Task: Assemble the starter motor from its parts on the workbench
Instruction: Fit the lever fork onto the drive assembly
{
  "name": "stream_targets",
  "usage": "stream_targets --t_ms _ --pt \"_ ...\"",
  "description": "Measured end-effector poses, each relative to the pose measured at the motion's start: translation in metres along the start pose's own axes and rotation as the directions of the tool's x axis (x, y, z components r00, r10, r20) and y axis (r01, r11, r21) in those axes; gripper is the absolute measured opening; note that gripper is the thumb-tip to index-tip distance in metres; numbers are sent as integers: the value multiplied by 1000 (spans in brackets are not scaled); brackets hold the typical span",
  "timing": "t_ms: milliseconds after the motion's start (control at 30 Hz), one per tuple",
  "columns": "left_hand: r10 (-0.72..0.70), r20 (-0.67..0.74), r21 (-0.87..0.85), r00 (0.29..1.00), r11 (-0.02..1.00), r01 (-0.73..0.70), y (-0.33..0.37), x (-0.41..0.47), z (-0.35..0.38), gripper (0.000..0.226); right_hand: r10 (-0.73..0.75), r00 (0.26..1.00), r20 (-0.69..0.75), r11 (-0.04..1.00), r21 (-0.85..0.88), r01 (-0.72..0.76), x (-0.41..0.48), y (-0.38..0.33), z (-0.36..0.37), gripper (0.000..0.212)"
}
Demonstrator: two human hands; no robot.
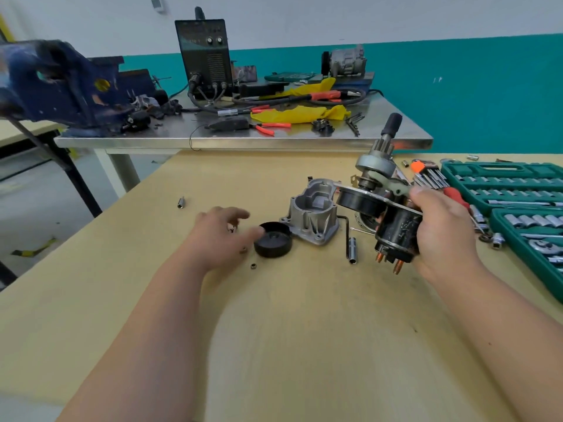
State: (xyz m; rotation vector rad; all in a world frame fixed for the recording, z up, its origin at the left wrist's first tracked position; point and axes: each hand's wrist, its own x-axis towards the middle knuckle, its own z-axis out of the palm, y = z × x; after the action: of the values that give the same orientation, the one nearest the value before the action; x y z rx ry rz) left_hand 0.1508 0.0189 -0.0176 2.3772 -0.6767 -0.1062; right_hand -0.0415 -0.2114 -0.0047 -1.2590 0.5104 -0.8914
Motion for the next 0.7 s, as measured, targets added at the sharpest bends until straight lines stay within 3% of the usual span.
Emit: stream_targets --t_ms 67,133,233,300,367,533,600,667,700 --pt "92 153 152 984 982 -116 12 -4 12 76 -1 1000 -3 1000 -9 1 -2 -1 1 14" --pt "130 149 223 980 961 -162 17 -5 21 78 -5 1000 -5 1000 -29 4 -4 -2 2 15" --pt "101 -66 -98 993 989 -107 9 -2 12 61 -17 1000 4 999 -39 17 -5 -3 3 17" --pt "112 -227 -242 967 956 -168 2 -2 3 60 -18 1000 4 999 -49 18 -6 -2 2 19" --pt "225 -358 -219 906 923 -316 4 -4 0 64 -15 1000 -3 998 -66 15 -6 0 2 17" --pt "455 -459 -55 763 843 -536 14 -4 7 73 -27 1000 -4 993 -118 26 -8 0 4 18" --pt "425 -516 -82 744 840 -537 17 -6 6 72 -43 999 -3 989 -142 42 -9 -1 5 19" --pt "222 -590 -336 776 806 -487 22 -8 1 59 -55 998 -4 987 -149 54 -10 -2 6 20" --pt "73 -593 -521 802 724 -452 22 -7 -4 49 -56 998 -5 987 -154 55 -10 -2 6 19"
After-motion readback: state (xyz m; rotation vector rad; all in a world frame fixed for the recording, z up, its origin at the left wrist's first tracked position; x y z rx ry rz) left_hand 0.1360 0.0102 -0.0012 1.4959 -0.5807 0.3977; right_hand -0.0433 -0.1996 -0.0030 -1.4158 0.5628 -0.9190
